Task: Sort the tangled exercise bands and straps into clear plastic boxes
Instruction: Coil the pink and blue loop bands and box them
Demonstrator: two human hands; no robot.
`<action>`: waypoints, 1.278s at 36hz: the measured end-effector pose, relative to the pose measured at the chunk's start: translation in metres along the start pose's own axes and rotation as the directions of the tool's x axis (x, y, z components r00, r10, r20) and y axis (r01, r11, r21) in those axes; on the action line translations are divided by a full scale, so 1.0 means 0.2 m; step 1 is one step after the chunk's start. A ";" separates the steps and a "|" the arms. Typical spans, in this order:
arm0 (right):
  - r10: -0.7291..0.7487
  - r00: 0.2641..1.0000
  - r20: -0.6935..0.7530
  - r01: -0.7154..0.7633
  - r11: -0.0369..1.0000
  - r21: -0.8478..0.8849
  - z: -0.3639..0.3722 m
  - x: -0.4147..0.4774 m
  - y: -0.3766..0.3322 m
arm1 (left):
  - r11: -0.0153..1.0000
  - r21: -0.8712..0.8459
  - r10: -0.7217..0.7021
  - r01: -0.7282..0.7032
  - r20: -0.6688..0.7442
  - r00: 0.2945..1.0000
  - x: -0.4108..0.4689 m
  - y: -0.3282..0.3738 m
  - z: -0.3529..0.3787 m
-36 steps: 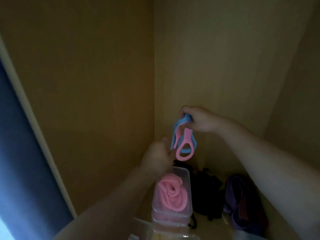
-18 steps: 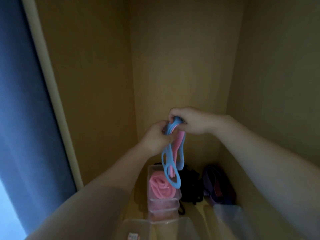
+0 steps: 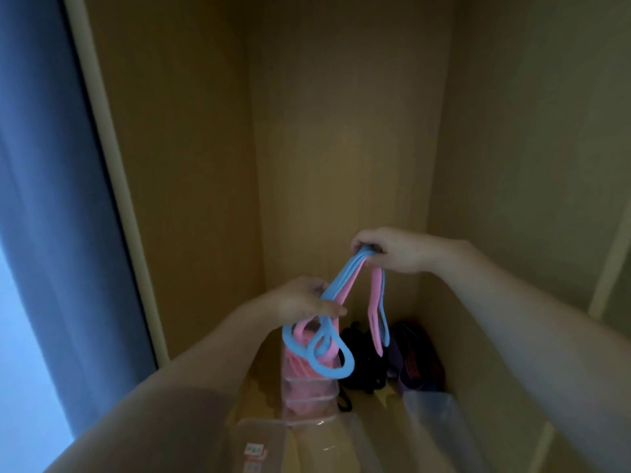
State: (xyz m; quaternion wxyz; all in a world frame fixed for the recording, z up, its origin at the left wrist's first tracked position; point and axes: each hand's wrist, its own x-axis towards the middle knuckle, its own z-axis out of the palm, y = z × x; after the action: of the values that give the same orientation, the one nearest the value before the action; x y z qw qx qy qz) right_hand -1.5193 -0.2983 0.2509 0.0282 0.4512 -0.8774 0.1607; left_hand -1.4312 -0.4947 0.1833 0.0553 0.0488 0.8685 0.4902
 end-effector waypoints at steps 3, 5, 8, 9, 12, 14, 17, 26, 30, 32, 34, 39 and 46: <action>0.027 1.000 0.012 -0.027 1.000 -0.012 -0.01 -0.02 0.04 | 0.998 0.066 0.005 0.000 -0.084 0.996 0.01 0.05 -0.02; 0.045 0.999 -0.002 -0.045 0.999 -0.009 -0.01 -0.03 0.06 | 0.993 0.119 0.051 -0.030 -0.183 0.982 0.02 0.08 -0.02; 0.033 0.998 -0.051 -0.033 0.999 -0.001 0.01 -0.03 0.08 | 0.984 0.146 0.134 -0.098 -0.256 0.957 0.03 0.13 -0.02; 0.028 0.997 -0.073 -0.028 1.000 0.004 0.01 -0.03 0.09 | 0.983 0.136 0.159 -0.126 -0.274 0.948 0.03 0.14 -0.02; -0.016 0.988 -0.153 0.014 1.000 -0.013 0.06 -0.03 0.09 | 0.982 0.078 0.189 -0.173 -0.327 0.926 0.04 0.17 -0.01; -0.086 0.966 -0.242 0.080 0.996 -0.035 0.12 -0.02 0.09 | 0.983 0.039 0.180 -0.177 -0.330 0.927 0.05 0.19 -0.01; -0.189 0.896 -0.403 0.213 0.977 0.015 0.22 -0.02 0.05 | 0.981 0.023 0.190 -0.194 -0.334 0.923 0.05 0.22 0.01; -0.296 0.810 -0.506 0.333 0.943 -0.020 0.37 -0.02 0.00 | 0.994 -0.025 0.103 -0.109 -0.177 0.979 -0.02 0.16 -0.02; -0.252 0.818 -0.517 0.298 0.954 0.006 0.35 -0.01 -0.01 | 0.995 -0.054 0.078 -0.087 -0.143 0.987 -0.06 0.13 -0.04; -0.228 0.820 -0.525 0.268 0.963 0.000 0.33 0.00 -0.01 | 0.996 -0.053 0.064 -0.071 -0.128 0.990 -0.07 0.10 -0.04; -0.255 0.829 -0.499 0.277 0.960 -0.030 0.32 0.00 -0.01 | 0.995 -0.090 0.039 -0.052 -0.138 0.990 -0.07 0.07 -0.03; -0.311 0.857 -0.410 0.293 0.950 -0.108 0.33 -0.02 0.00 | 0.986 -0.155 0.040 -0.068 -0.179 0.983 -0.07 0.03 -0.02; -0.201 0.904 -0.377 0.201 0.979 -0.042 0.32 -0.06 0.03 | 0.971 -0.200 0.082 -0.129 -0.228 0.970 -0.04 0.04 0.00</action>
State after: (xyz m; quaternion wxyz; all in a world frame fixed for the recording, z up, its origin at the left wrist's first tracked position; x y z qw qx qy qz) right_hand -1.5109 -0.3045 0.1855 0.2142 0.4995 -0.8043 0.2403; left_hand -1.4224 -0.4917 0.1900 -0.0616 0.0348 0.8077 0.5853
